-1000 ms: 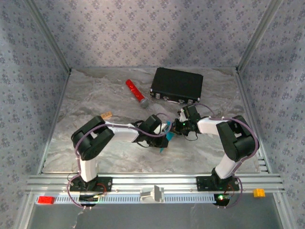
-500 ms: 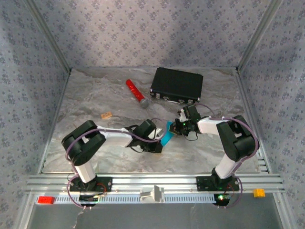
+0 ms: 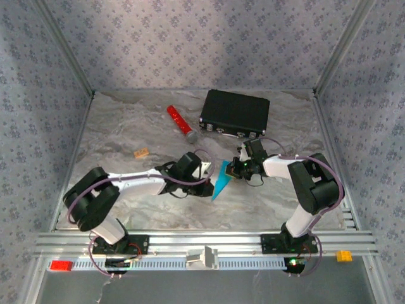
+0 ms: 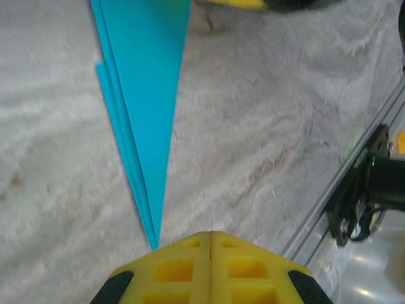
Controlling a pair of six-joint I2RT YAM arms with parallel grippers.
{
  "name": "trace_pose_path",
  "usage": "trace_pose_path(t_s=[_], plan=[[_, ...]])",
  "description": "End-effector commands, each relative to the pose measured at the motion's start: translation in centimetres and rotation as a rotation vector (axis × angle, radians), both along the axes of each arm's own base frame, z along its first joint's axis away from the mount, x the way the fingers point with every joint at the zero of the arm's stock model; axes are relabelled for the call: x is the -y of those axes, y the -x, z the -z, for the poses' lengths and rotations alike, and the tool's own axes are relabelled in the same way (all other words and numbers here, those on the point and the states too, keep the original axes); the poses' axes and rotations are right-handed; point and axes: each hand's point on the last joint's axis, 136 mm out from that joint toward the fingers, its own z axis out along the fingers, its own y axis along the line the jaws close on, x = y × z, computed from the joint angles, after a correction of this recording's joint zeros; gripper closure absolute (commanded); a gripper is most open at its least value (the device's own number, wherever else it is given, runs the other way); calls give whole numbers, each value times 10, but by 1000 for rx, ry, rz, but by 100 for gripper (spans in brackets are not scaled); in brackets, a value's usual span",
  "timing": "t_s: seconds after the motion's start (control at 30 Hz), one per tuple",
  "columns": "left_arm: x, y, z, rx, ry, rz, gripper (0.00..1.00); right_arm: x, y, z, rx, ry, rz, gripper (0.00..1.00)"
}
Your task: Fold a paper plane with a square sheet of paper (pick it up from the middle)
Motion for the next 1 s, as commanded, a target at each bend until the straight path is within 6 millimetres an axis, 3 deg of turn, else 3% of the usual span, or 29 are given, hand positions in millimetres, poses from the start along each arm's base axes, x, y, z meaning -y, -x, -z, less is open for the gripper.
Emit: trace_pose_path(t_s=[0.0,0.2,0.33,0.53,0.7,0.97], plan=[[18,-5,3,-41,46,33,96,30,21,36,-106,152,47,95],[31,-8,19,-75,33,68,94,31,22,36,-110,154,45,95],[17,2,44,-114,-37,72,95,33,21,37,-112,158,35,95],[-18,37,75,-182,-110,86,98,31,20,37,-114,147,23,95],[-31,47,77,-171,-160,90,99,31,19,37,-115,146,23,95],[-29,46,51,-96,-127,107,100,30,20,36,-112,149,20,95]])
